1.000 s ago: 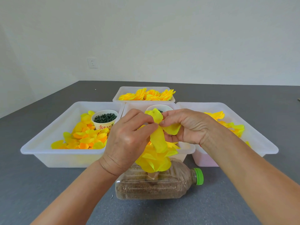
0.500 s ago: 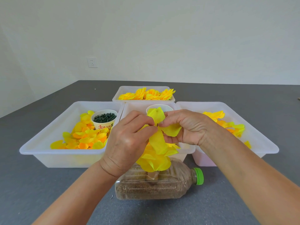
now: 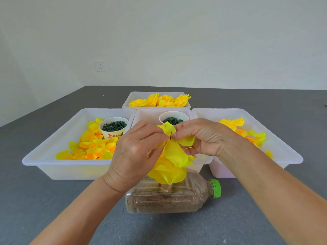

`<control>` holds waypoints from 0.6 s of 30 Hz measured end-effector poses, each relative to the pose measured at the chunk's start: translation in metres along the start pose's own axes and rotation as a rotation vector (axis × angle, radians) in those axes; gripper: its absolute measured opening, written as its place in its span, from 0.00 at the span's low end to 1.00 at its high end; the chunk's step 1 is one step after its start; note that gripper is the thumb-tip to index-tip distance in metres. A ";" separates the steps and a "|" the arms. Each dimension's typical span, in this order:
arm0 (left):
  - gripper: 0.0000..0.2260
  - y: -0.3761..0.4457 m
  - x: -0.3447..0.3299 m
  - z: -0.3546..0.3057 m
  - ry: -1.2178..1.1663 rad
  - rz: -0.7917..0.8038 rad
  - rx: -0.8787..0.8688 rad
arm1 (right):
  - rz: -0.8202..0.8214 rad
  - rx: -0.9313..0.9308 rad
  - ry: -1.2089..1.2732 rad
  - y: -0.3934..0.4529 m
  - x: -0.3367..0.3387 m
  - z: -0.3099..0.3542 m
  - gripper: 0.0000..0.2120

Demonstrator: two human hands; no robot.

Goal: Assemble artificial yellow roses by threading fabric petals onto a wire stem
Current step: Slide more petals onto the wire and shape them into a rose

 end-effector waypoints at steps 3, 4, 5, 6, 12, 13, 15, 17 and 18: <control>0.03 -0.003 -0.001 0.002 -0.010 0.019 0.008 | 0.000 -0.003 -0.010 0.000 0.001 -0.002 0.14; 0.04 -0.003 -0.001 0.002 -0.013 0.024 0.008 | 0.003 -0.007 -0.017 0.000 0.002 -0.002 0.15; 0.04 -0.004 -0.001 0.002 -0.014 0.029 0.007 | 0.004 -0.010 -0.026 0.000 0.002 -0.003 0.16; 0.04 -0.004 -0.002 0.002 -0.015 0.034 0.004 | 0.003 -0.011 -0.036 0.000 0.003 -0.003 0.16; 0.04 -0.007 -0.006 0.002 -0.012 0.068 0.003 | -0.021 -0.005 -0.113 0.001 0.007 -0.006 0.19; 0.04 -0.008 -0.006 0.002 -0.012 0.074 0.003 | -0.024 -0.007 -0.126 0.001 0.008 -0.006 0.18; 0.04 -0.010 -0.007 0.001 -0.009 0.083 0.002 | -0.019 -0.009 -0.149 0.002 0.007 -0.008 0.15; 0.04 -0.012 -0.007 0.001 -0.004 0.090 0.001 | -0.018 -0.013 -0.166 0.003 0.006 -0.010 0.10; 0.05 -0.012 -0.008 0.001 -0.002 0.093 0.002 | -0.020 -0.015 -0.167 0.003 0.006 -0.011 0.09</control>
Point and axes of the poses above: each hand's wrist, its own y-axis towards the middle knuckle, its own x-axis out of the back of the hand, z = x × y, the point moved 10 cm from there along y, towards the middle knuckle
